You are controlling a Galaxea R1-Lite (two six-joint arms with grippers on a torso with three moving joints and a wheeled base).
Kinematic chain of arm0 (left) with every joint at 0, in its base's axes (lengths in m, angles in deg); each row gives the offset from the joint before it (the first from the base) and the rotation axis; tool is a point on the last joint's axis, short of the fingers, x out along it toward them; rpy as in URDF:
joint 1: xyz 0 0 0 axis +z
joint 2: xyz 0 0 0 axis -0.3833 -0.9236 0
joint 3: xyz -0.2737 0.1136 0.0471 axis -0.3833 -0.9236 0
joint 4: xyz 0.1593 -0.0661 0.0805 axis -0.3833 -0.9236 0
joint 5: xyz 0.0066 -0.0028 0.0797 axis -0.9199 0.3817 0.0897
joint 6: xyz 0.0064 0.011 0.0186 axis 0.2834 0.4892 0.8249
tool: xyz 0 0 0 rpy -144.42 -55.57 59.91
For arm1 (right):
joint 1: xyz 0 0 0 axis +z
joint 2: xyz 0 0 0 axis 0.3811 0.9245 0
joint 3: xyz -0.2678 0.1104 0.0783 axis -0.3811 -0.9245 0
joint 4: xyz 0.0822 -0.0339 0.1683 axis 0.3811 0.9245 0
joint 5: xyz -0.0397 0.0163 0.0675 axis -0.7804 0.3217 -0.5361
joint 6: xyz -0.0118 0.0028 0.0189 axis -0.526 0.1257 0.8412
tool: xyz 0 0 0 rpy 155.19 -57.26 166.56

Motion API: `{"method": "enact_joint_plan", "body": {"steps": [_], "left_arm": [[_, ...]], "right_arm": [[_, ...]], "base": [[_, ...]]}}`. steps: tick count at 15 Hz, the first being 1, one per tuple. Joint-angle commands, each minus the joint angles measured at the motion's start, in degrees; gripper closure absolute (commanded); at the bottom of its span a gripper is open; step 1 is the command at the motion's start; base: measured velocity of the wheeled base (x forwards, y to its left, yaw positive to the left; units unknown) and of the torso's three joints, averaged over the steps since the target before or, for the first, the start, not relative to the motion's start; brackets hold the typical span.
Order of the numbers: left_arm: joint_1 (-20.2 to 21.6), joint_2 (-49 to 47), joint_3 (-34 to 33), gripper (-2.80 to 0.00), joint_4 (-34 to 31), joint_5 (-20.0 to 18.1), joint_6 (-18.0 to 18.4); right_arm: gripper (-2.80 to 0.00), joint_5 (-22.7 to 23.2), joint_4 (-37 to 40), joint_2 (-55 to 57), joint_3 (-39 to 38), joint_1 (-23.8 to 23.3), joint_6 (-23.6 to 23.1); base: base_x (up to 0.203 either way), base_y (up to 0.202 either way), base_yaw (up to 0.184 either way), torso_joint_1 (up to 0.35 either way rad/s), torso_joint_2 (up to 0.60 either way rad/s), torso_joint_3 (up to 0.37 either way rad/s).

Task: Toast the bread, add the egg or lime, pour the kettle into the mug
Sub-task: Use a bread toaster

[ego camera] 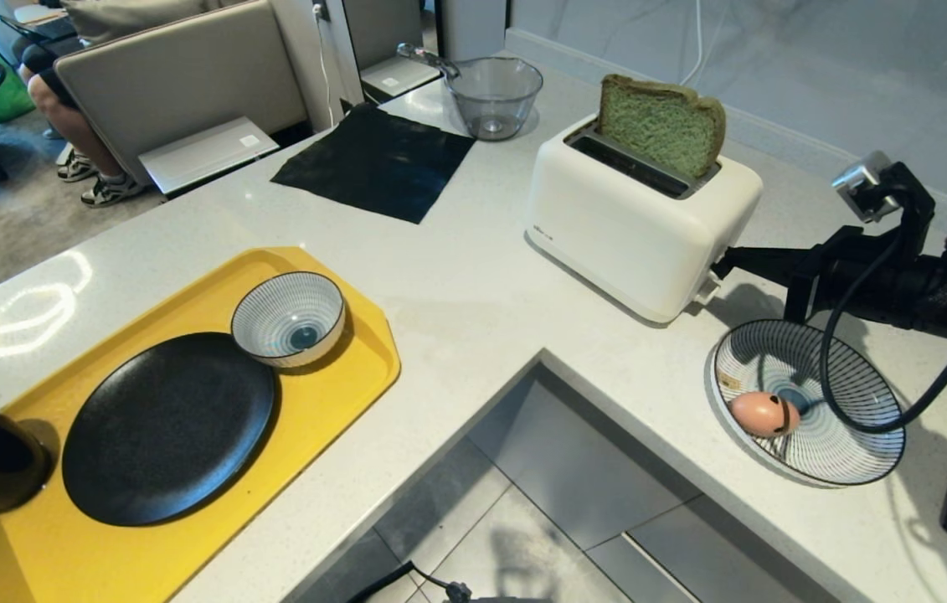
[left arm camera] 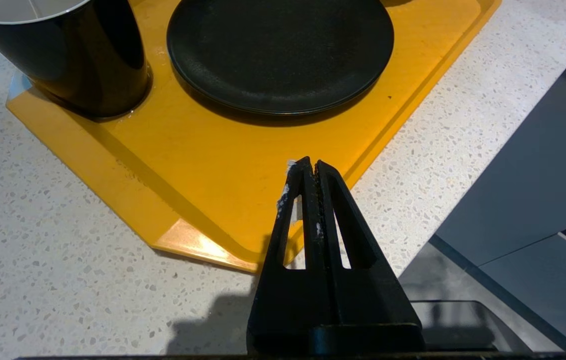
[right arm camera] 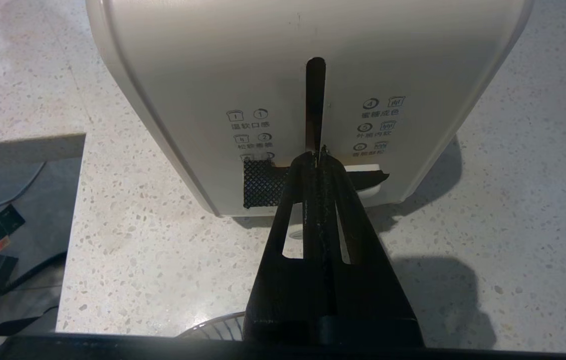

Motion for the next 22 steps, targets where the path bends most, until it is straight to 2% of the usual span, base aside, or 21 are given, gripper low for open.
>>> {"method": "enact_joint_plan", "body": {"steps": [1,22], "left_arm": [[0.0,0.0,-0.8,0.0,0.1,0.0,0.0],[0.0,0.0,-0.8,0.0,0.1,0.0,0.0]], "right_arm": [[0.0,0.2,-0.2,0.7,0.0,0.0,-0.7],[0.0,0.1,0.0,1.0,0.6,0.0,-1.0]], "base": [[0.0,0.0,0.0,0.0,0.0,0.0],[0.0,0.0,0.0,0.0,0.0,0.0]]}}
